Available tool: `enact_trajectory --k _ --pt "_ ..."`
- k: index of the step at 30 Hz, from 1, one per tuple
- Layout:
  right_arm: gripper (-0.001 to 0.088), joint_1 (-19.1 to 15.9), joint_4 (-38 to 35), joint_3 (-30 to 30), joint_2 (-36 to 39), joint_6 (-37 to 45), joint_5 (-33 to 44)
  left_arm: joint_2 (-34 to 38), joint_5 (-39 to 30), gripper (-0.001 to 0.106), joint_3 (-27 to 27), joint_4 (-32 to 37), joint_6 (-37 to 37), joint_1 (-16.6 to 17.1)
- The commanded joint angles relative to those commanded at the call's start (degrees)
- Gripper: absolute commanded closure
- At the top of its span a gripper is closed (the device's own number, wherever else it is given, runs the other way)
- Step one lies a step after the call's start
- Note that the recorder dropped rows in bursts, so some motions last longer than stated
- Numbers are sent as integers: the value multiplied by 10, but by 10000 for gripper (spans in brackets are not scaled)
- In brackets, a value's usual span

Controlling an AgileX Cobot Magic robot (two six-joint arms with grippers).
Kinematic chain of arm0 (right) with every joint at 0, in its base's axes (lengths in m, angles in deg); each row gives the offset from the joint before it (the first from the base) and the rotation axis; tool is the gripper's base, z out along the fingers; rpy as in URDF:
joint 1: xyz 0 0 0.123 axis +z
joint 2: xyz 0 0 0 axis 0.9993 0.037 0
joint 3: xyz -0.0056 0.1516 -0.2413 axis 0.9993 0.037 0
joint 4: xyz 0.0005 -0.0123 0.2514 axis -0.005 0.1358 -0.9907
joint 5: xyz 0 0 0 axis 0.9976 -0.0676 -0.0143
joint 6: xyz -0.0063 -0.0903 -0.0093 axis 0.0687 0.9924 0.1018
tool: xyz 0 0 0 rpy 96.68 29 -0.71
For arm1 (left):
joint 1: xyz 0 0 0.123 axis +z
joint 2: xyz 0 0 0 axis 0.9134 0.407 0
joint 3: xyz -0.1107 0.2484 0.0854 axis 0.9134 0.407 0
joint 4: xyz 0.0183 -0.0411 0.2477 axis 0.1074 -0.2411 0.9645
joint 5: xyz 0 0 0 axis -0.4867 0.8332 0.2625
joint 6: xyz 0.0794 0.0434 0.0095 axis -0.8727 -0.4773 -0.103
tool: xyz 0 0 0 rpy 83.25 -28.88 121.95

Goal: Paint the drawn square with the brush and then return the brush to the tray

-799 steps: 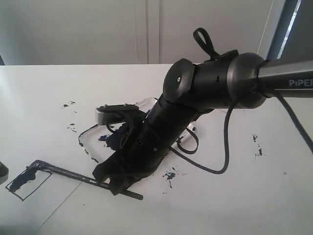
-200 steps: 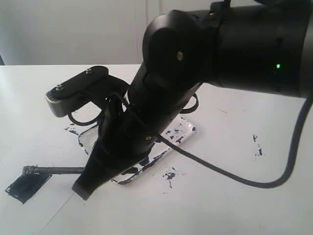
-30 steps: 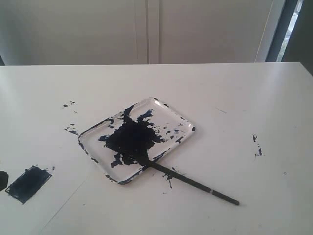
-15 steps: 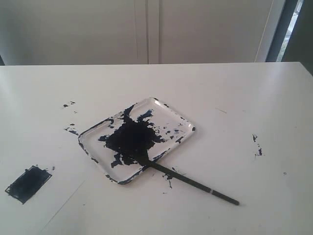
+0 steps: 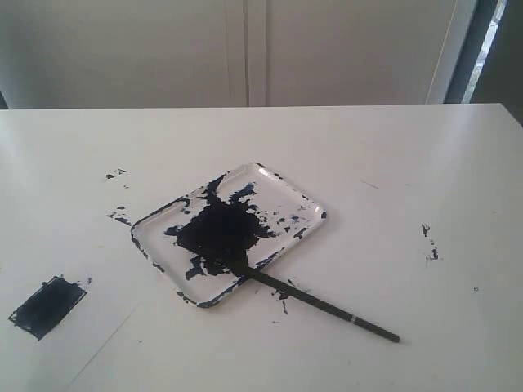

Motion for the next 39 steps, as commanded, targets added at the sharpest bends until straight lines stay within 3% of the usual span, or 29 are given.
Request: enact_trajectory --k 6,16,26,39 --pt "868 0 0 0 0 -11 0 -75 -62 1053 12 22 7 43" --pt "868 0 0 0 0 -15 -1 -118 -197 1053 12 82 49 55" --pt "868 0 0 0 0 -15 -1 -118 -195 1053 12 83 137 39" --pt "868 0 0 0 0 -15 -1 -118 -192 1053 12 85 140 29"
